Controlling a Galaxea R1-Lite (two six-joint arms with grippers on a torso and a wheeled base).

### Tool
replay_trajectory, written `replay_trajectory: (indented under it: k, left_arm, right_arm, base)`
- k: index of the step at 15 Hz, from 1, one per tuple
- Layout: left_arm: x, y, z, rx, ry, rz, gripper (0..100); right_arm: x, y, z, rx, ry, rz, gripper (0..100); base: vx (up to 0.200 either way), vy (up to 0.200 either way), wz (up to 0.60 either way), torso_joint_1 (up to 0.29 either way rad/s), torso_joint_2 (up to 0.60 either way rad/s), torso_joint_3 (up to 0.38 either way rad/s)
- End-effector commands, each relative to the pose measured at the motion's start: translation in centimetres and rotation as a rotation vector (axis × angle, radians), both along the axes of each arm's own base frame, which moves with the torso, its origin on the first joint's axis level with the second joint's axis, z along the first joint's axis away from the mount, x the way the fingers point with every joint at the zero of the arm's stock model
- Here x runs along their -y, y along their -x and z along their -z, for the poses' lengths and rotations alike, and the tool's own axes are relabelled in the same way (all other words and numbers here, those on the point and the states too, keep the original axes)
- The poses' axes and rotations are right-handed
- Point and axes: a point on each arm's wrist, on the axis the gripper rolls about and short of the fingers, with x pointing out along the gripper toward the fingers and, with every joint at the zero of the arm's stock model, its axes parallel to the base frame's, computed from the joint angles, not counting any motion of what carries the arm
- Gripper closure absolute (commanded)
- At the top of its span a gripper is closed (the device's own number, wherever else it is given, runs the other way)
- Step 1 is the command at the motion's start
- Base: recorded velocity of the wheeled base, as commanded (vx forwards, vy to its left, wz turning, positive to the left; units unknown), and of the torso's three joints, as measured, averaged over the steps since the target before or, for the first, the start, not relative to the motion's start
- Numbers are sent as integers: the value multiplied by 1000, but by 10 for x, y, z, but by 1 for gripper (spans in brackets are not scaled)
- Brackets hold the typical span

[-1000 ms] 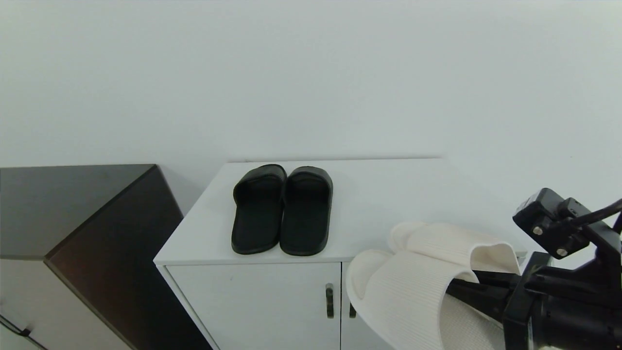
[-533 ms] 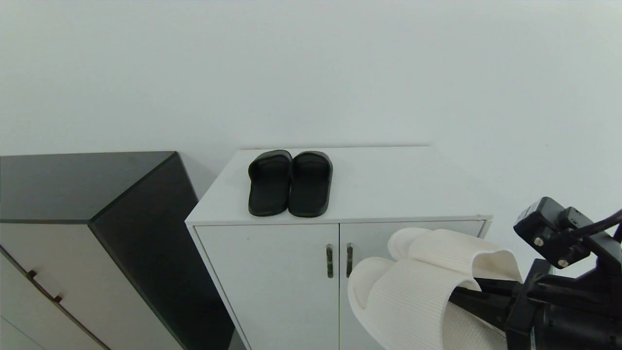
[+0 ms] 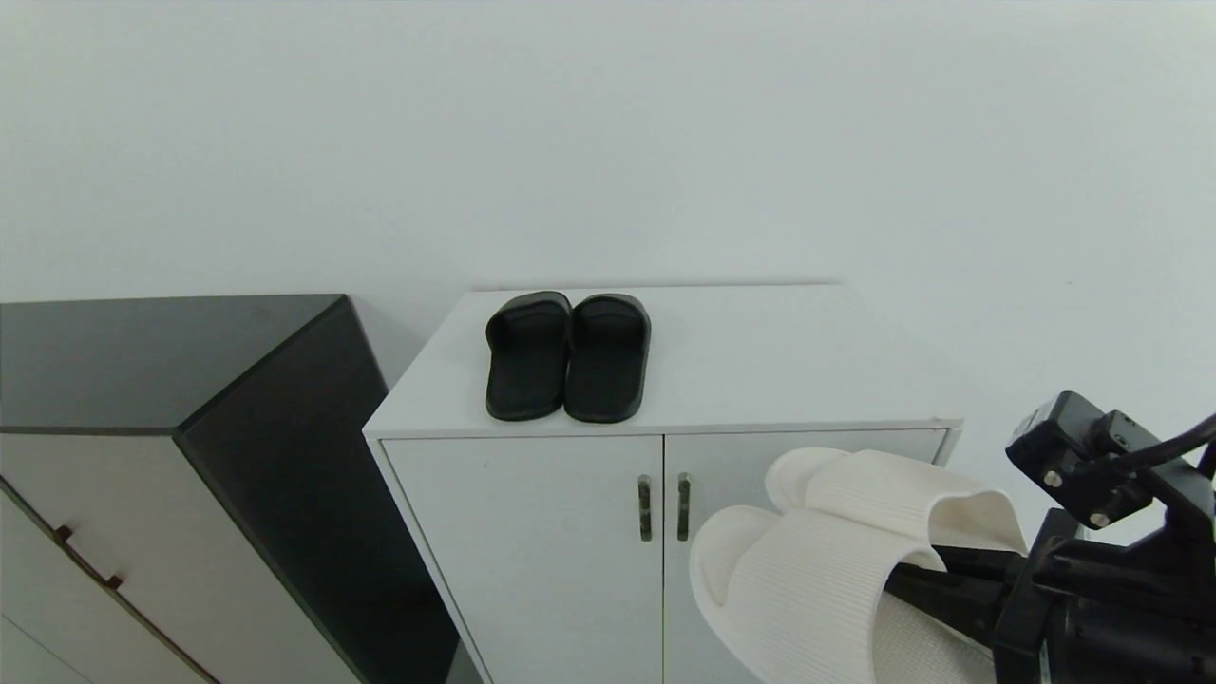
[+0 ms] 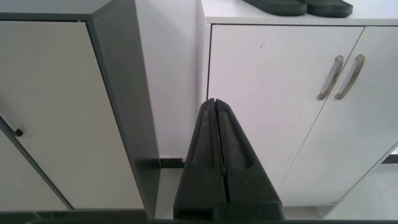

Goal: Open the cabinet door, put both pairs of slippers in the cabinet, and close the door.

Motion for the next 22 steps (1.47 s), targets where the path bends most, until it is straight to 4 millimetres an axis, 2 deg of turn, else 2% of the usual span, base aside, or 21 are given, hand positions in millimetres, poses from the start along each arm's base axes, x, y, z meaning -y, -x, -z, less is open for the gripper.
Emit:
replay_trajectory:
  k: [1, 5, 9, 10, 22]
  left_arm:
    - [0, 0, 0, -1, 1, 0, 100]
    - [0, 0, 0, -1, 0, 0, 100]
    - [0, 0, 0, -1, -2, -2, 100]
    - [0, 0, 0, -1, -2, 0, 0]
    - [0, 0, 0, -3, -36, 19, 0]
  right_arm:
    - [-1, 0, 1, -1, 4, -2, 100]
    - [0, 0, 2, 5, 17, -10, 100]
    - [0, 0, 4, 1, 23, -10, 100]
    - [0, 0, 4, 2, 24, -9, 100]
    - [4, 4, 6, 5, 28, -12, 100]
  base:
    - [0, 0, 0, 0, 0, 0]
    - [0, 0, 0, -19, 52, 31]
    - [0, 0, 0, -173, 444, 259]
    - [0, 0, 0, -198, 500, 310]
    - [0, 0, 0, -160, 485, 322]
